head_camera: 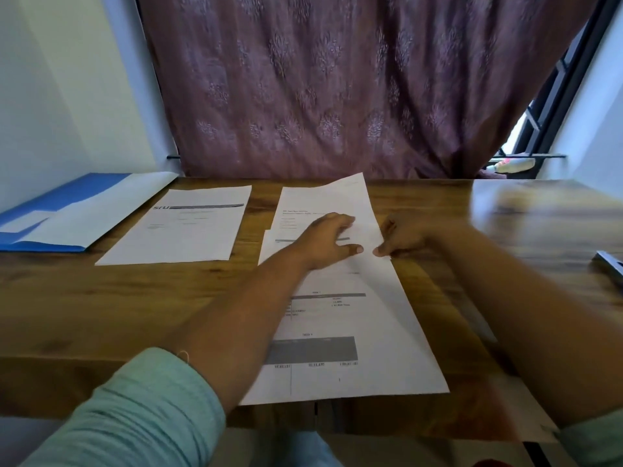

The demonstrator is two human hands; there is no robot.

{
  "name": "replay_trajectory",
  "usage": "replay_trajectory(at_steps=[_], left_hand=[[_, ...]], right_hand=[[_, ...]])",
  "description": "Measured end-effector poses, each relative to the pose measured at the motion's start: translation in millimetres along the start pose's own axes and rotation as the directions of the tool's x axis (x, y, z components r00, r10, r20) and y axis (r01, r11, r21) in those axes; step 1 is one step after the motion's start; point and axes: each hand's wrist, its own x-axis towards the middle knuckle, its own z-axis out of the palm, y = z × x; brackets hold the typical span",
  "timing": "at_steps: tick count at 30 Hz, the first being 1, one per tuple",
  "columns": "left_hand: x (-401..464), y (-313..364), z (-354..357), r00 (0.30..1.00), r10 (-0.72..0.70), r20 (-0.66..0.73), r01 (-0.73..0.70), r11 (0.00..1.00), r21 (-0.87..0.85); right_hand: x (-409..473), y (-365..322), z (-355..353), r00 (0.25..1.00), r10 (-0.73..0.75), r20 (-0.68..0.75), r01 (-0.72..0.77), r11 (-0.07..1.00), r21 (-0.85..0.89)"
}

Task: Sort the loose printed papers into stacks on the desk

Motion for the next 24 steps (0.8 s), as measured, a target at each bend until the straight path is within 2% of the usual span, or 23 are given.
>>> replay_trajectory(at_steps=[3, 6, 9, 12, 15, 20, 22, 24], left_hand=[[5.4, -3.7, -0.9, 1.000, -0.011, -0.003, 0.011, 0.999, -0.038], [9.4, -7.8, -0.9, 1.000, -0.006, -0.023, 0.004, 0.998, -0.066], [13.8, -11.1, -0.2, 0.995, 0.032, -0.095, -0.039, 0.996, -0.076], [17.8, -11.9, 1.5, 0.987, 0.069, -0.145, -0.079, 0.995, -0.066], [21.2, -13.7, 1.4, 0.979, 0.105, -0.175, -0.114, 0.992, -0.046], [23.0, -14.8, -1.7, 0.968, 0.162, -0.189, -0.170, 0.985, -0.024], [22.7, -15.0, -6.7, 0.958, 0.194, -0.211, -0.213, 0.974, -0.074], [19.3, -15.3, -14.2, 0.967, 0.191, -0.167, -0.215, 0.967, -0.138]], right_hand=[[18.2, -0.3, 4.6, 0.992, -0.072, -0.100, 0.067, 0.996, -0.051], [29.6, 8.8, 16.4, 0.967, -0.120, -0.224, 0.129, 0.991, 0.028], [32.0, 16.2, 21.0, 0.891, -0.173, -0.419, 0.247, 0.961, 0.126], [28.4, 14.5, 21.6, 0.834, -0.224, -0.505, 0.339, 0.929, 0.147], [24.5, 12.0, 18.6, 0.796, -0.278, -0.538, 0.401, 0.907, 0.125], [26.7, 14.7, 6.4, 0.795, -0.452, -0.405, 0.446, 0.888, -0.115], [26.5, 15.5, 6.4, 0.780, -0.459, -0.426, 0.490, 0.871, -0.042], [27.0, 19.1, 8.0, 0.816, -0.357, -0.455, 0.476, 0.862, 0.177]])
